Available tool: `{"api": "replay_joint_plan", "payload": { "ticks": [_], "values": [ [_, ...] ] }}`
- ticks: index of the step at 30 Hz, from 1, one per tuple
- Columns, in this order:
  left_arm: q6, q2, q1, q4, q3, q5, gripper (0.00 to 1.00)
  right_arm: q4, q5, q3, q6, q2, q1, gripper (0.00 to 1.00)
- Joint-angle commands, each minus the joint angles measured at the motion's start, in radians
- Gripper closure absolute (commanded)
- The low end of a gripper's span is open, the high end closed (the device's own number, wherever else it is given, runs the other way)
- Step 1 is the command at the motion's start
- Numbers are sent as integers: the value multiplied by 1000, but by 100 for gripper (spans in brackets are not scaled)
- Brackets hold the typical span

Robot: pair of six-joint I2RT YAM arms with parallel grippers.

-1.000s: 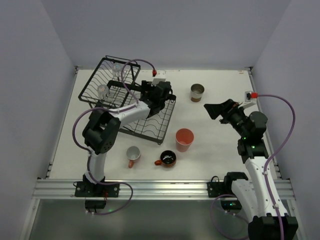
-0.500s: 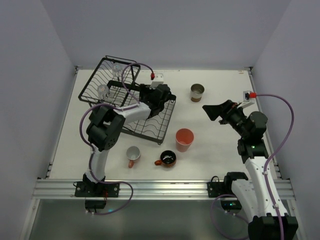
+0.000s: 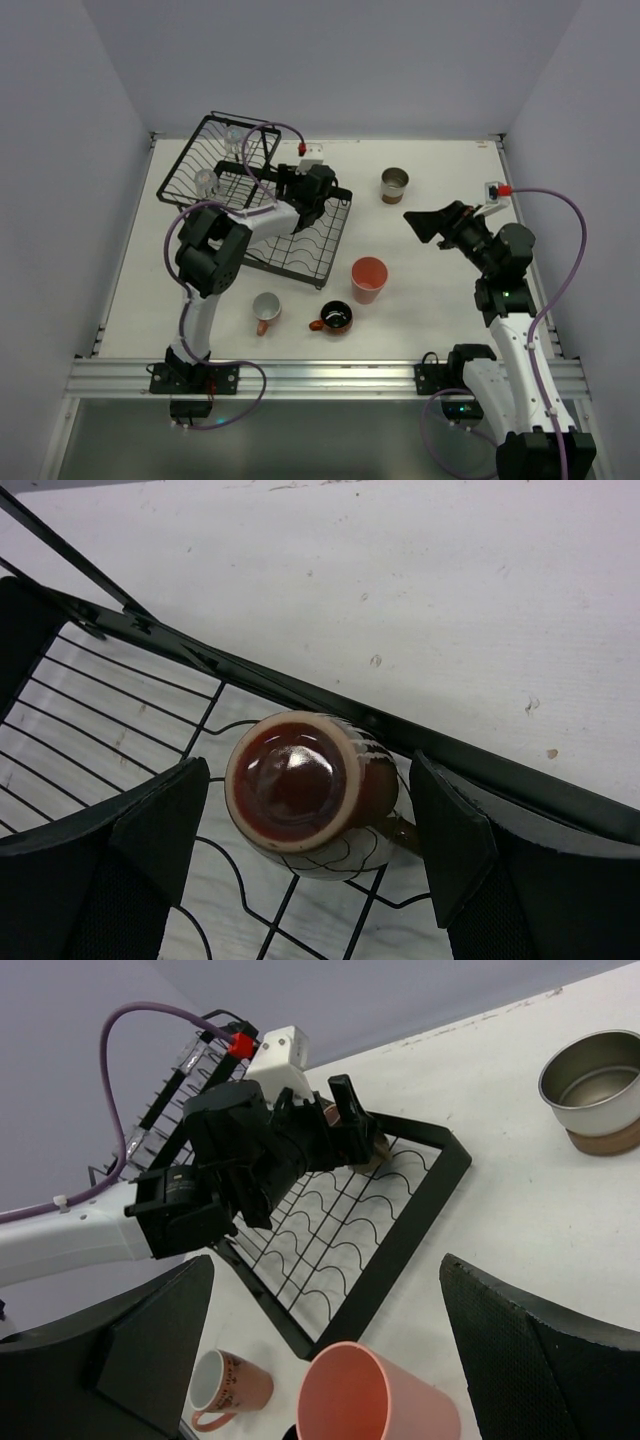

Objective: Unload the cups from the dish rack

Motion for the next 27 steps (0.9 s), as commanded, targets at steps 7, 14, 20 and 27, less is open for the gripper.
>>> {"api": "replay_joint_plan", "payload": {
  "ticks": [7, 14, 20, 27],
  "values": [
    [51, 18, 14, 98, 57, 39, 24, 60, -44, -36, 14, -19, 4, 3],
    [69, 3, 14, 106, 42, 42, 49, 64, -50, -37, 29, -21, 4, 3],
    [57, -114, 9, 137, -32, 85, 60, 86, -55, -47, 49, -8, 42, 3],
    [80, -220, -29, 175, -98, 93, 65, 133, -38, -60, 80, 35, 91, 3]
  ]
}}
